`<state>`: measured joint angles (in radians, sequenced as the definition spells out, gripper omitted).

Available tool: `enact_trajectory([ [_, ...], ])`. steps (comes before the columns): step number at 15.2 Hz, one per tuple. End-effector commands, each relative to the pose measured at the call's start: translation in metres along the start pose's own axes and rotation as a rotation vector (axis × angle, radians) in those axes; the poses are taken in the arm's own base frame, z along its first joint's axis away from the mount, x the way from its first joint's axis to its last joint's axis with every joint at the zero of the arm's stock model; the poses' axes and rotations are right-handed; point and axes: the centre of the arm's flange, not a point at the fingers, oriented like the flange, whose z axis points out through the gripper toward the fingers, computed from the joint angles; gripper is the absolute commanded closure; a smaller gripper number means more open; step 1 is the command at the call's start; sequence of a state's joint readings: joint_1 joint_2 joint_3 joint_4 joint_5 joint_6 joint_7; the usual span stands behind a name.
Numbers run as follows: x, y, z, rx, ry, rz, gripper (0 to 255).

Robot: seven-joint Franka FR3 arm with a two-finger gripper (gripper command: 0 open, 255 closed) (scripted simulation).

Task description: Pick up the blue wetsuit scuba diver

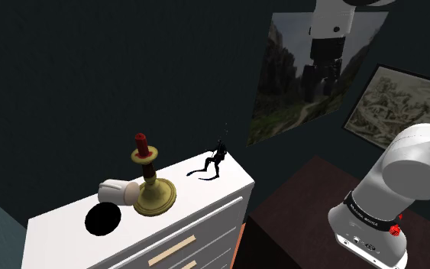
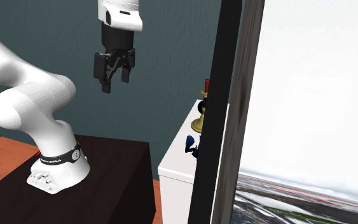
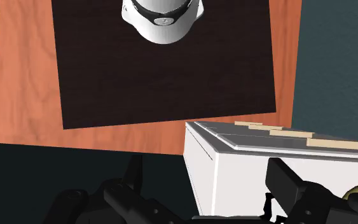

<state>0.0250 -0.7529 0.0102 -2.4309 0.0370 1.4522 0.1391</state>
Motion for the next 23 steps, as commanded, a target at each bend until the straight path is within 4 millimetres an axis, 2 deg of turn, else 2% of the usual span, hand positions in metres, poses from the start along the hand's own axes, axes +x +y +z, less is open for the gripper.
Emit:
enact_trajectory([
  [1,0.000,0.000,0.000,0.000,0.000,0.000,0],
  [12,0.066,-0.066,0.095,0.028,0.134,0.190,0],
  [23,0.155,-0.120,0.178,0.056,0.268,0.379,0],
])
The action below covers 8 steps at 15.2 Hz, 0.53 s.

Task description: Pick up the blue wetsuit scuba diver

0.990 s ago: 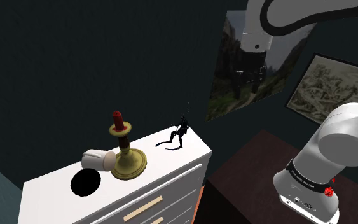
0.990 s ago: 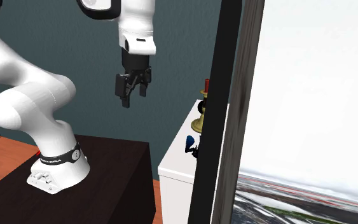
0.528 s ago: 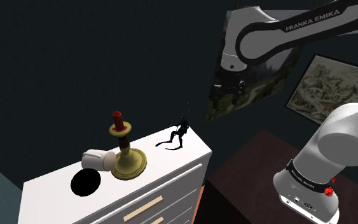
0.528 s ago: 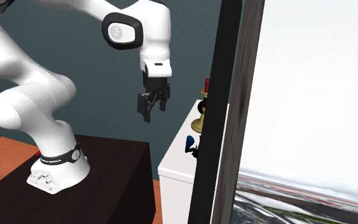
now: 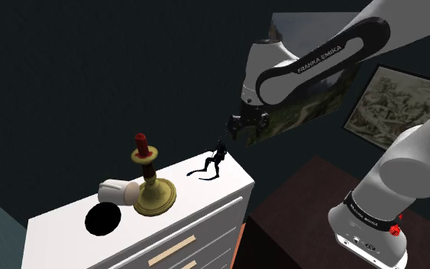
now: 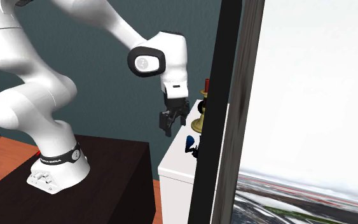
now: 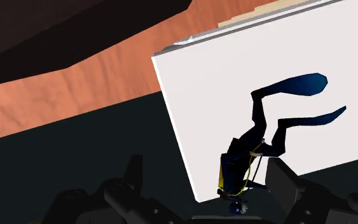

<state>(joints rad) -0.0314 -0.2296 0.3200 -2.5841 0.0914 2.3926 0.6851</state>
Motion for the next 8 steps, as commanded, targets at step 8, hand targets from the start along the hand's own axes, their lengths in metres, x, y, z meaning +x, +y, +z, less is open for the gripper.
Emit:
enact_trajectory([
  [8,0.052,-0.053,0.079,0.025,0.111,0.158,0],
])
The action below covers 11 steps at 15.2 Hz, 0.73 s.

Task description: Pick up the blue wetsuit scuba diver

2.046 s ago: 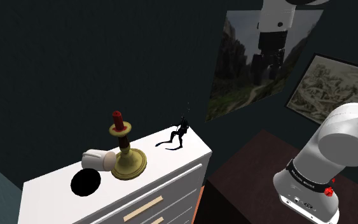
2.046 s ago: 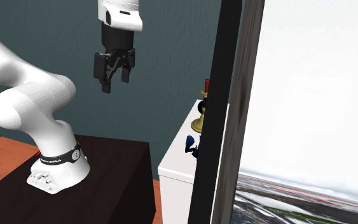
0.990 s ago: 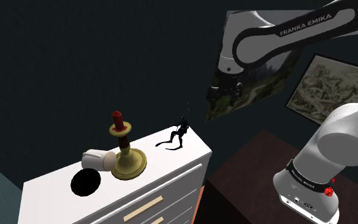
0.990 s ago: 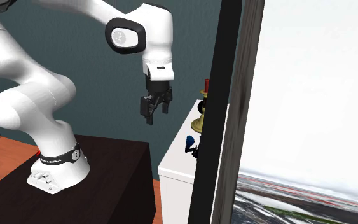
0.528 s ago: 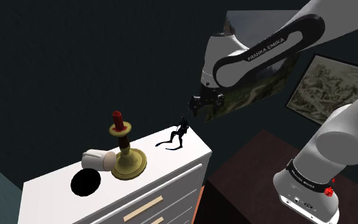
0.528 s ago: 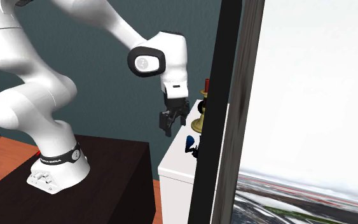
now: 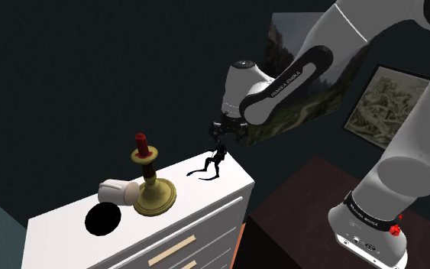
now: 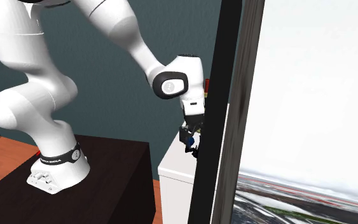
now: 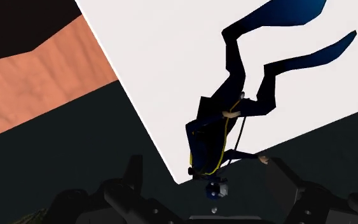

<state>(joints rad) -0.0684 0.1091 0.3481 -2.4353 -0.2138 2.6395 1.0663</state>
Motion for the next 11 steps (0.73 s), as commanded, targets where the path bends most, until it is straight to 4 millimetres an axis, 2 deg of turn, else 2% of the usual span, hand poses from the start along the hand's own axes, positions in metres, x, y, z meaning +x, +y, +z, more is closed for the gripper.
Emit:
enact_trajectory([
  [1,0.011,-0.011,0.021,0.007,0.026,0.037,0],
  [3,0.018,-0.019,0.031,0.010,0.041,0.058,0],
  [10,0.013,-0.017,0.071,0.010,0.041,0.058,0],
  [11,0.013,-0.017,0.071,0.010,0.041,0.058,0],
])
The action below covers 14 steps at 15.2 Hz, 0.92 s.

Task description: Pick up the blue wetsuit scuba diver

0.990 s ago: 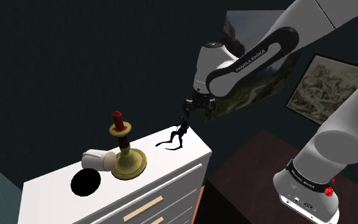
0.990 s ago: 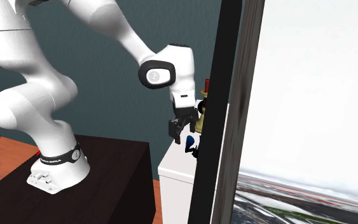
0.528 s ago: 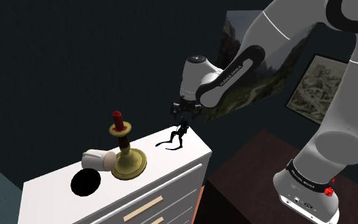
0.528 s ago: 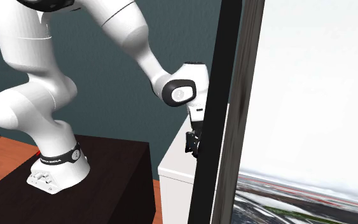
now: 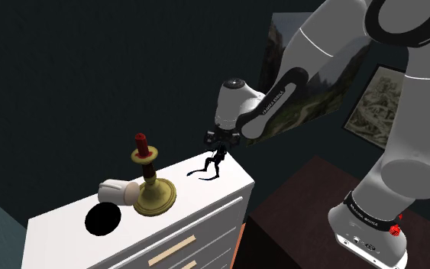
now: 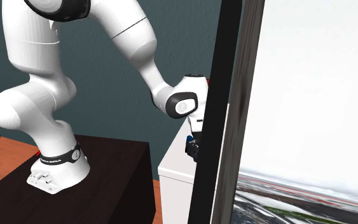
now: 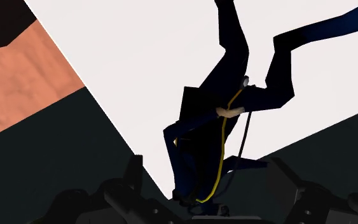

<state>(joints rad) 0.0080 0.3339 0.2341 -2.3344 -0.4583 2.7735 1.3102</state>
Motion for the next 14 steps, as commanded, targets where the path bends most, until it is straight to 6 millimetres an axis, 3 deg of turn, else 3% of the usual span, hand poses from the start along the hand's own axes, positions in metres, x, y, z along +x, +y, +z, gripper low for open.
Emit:
enact_trajectory([
  [1,0.000,-0.001,0.004,0.000,0.000,0.000,0],
  [2,-0.001,-0.002,0.004,0.001,0.000,0.000,255],
  [11,0.000,-0.001,0.004,0.001,0.000,0.000,255],
  [14,0.002,-0.002,-0.012,0.001,0.000,0.000,255],
])
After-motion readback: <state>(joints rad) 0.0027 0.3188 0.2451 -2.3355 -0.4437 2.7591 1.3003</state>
